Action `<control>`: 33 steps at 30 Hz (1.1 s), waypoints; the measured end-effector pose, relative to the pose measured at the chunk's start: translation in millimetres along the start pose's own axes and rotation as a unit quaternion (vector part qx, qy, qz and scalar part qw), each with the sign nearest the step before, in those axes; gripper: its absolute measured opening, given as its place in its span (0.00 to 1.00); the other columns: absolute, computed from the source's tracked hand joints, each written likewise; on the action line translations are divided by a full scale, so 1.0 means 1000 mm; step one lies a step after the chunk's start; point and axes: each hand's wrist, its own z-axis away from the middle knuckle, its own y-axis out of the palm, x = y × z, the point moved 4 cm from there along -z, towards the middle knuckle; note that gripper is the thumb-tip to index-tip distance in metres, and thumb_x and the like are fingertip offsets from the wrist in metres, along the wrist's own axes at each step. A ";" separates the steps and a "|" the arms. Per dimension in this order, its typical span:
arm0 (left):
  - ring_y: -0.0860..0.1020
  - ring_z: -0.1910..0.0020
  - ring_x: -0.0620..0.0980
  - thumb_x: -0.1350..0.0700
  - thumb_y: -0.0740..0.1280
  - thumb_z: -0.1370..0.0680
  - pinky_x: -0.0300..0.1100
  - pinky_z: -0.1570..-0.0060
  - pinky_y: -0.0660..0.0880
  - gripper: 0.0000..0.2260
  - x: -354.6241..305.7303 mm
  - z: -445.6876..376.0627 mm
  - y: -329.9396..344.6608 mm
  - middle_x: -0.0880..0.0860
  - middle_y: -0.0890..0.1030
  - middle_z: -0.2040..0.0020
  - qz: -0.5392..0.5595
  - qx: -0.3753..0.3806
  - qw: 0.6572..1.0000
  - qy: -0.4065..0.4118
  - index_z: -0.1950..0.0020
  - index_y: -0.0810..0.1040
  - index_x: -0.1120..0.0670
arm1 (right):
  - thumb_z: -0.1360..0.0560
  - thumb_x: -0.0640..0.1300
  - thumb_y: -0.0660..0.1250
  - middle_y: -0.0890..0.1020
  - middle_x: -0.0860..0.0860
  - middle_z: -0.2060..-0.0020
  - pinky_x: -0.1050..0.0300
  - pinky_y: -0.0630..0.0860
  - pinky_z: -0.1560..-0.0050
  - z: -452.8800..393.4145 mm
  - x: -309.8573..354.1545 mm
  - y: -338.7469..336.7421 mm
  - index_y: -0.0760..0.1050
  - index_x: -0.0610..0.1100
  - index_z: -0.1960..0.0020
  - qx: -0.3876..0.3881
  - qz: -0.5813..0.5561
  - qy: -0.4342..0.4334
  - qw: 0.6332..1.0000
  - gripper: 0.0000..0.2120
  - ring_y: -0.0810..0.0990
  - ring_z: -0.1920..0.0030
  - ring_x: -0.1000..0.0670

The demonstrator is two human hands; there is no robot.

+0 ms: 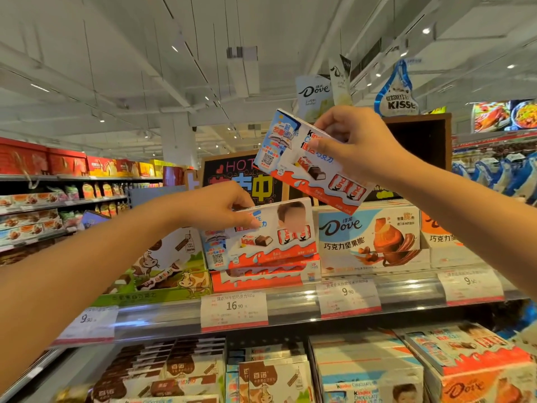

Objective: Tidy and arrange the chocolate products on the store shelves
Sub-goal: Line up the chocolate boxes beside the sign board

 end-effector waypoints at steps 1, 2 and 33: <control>0.81 0.52 0.47 0.50 0.65 0.24 0.46 0.53 0.79 0.12 -0.002 -0.001 0.001 0.51 0.82 0.49 -0.015 0.005 1.000 0.000 0.46 0.80 0.56 | 0.27 0.44 0.69 0.81 0.50 0.57 0.58 0.78 0.56 0.000 0.001 0.001 0.73 0.44 0.52 -0.001 -0.011 0.003 1.000 0.07 0.81 0.57 0.53; 0.81 0.52 0.48 0.50 0.65 0.24 0.47 0.53 0.79 0.13 -0.004 -0.002 0.002 0.51 0.82 0.49 -0.032 0.011 0.999 0.000 0.45 0.80 0.56 | 0.27 0.44 0.69 0.81 0.51 0.58 0.57 0.78 0.55 0.000 0.002 0.001 0.73 0.44 0.52 0.001 -0.020 0.004 1.000 0.07 0.81 0.56 0.52; 0.78 0.47 0.49 0.53 0.65 0.23 0.41 0.53 0.75 0.15 -0.011 -0.001 -0.011 0.54 0.79 0.43 -0.023 -0.073 0.994 0.080 0.41 0.76 0.61 | 0.27 0.44 0.69 0.83 0.47 0.57 0.48 0.78 0.52 0.006 0.012 -0.001 0.75 0.40 0.49 0.008 -0.039 -0.035 0.999 0.10 0.82 0.55 0.46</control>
